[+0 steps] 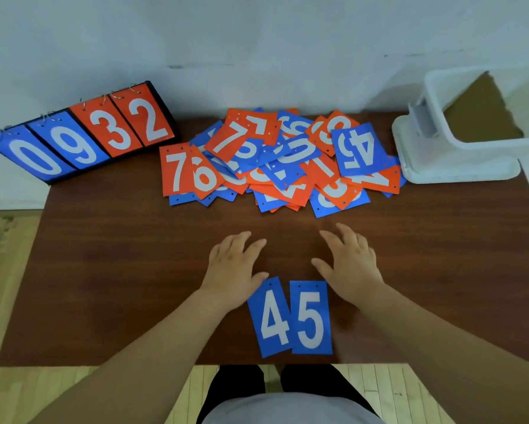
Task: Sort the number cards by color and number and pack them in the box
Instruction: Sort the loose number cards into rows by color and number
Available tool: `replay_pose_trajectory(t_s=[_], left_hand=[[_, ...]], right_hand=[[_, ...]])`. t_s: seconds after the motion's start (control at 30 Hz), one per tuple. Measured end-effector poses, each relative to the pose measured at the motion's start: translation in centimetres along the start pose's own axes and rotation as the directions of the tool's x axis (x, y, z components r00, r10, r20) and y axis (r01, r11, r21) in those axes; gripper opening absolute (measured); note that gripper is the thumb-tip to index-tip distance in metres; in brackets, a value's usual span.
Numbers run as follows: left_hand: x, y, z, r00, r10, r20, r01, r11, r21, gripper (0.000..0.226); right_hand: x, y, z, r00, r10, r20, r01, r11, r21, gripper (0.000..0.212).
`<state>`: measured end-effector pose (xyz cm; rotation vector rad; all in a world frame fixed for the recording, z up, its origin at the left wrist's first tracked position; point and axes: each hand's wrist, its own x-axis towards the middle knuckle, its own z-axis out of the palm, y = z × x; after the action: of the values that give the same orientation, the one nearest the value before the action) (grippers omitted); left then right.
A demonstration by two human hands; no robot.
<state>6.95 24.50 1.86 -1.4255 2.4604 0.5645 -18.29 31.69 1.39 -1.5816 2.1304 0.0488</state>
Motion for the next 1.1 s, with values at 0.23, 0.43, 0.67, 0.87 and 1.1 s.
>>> replay_pose_trajectory(t_s=[0.23,0.43,0.67,0.87,1.1], left_hand=[[7.4,-1.9,-3.3,0.988,-0.143,-0.053,0.142,0.99,-0.018,0.077],[11.1,-2.2,-4.2,0.99,-0.113,-0.086,0.114,0.994,-0.002,0.079],[17.3,1.2,-4.1,0.987,-0.05,-0.154,0.047,0.999,-0.019,0.079],[19.6,3.3,-1.9,0.986,-0.003,-0.167,0.022,0.993,0.115,0.072],[16.3,3.0,-0.1,0.993,-0.015,-0.12,0.032,0.99,0.139,0.062]], right_hand=[[6.7,-0.1,-3.3,0.992,0.105,-0.066,-0.105,0.994,0.012,0.071],[11.3,1.6,-3.9,0.973,0.224,-0.053,-0.223,0.975,0.013,0.07],[16.4,4.4,-5.2,0.944,0.301,-0.134,-0.293,0.953,0.072,0.074],[20.2,6.9,-5.2,0.936,0.33,-0.121,-0.327,0.944,0.042,0.073],[18.9,7.3,-3.9,0.967,0.19,-0.168,-0.194,0.981,-0.01,0.054]])
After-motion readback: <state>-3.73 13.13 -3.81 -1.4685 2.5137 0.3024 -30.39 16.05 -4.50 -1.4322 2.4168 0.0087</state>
